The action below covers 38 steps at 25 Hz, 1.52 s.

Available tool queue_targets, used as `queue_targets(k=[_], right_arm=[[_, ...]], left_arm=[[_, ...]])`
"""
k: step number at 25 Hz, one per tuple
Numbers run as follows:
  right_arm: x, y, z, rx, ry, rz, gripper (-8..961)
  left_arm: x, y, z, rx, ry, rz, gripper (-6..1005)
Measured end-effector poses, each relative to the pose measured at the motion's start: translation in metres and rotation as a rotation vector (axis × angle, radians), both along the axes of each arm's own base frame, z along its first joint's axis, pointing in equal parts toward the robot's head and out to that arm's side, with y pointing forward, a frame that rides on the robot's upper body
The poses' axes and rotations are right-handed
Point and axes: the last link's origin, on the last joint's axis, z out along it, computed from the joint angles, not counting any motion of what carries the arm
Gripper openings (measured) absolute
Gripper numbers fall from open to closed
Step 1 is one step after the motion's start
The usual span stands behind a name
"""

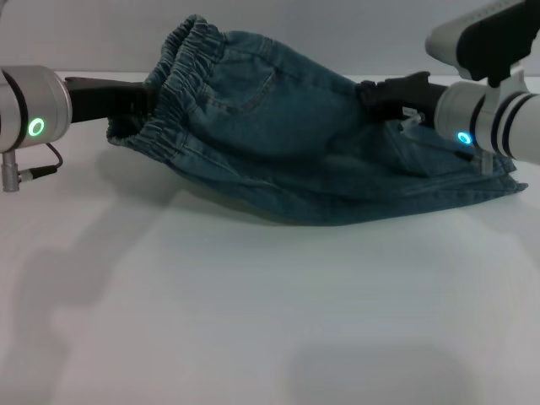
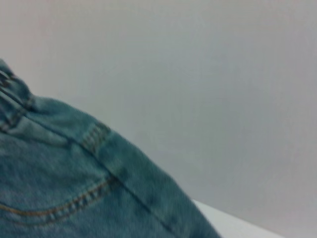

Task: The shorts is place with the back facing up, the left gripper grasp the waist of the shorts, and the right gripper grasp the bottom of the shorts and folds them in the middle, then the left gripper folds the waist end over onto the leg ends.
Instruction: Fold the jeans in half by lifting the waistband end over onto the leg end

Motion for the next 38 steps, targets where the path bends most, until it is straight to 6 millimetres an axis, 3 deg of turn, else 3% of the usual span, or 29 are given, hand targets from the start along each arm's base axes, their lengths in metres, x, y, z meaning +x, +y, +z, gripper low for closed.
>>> queue_targets(k=[6,10,15,26,33,38], right_arm=[[-0.017,-0.002,-0.009,-0.050,0.000,0.056,23],[-0.023,-0.022,-0.032,-0.151,0.046,0.070,24],[-0.016,-0.043,-0.050,-0.212,0.085,0.040,26],[0.024,-0.050,-0.038,-0.164,0.099,-0.079,29],[0.040,-0.030,-0.021,-0.066,-0.024,-0.099,31],[0.037,-0.016,-0.014,-0.024,-0.060,-0.094,33]], left_arm=[[0.000,-0.001,-0.002,-0.010,-0.003,-0.007,77],[0.000,0.000,-0.002,-0.012,0.000,-0.013,77],[0.001,0.001,-0.001,-0.007,-0.003,-0.016,76],[0.011,-0.004,0.017,0.037,-0.008,-0.047,77],[0.011,-0.010,0.023,0.052,-0.008,-0.047,77],[0.010,-0.012,0.024,0.046,-0.005,-0.043,76]])
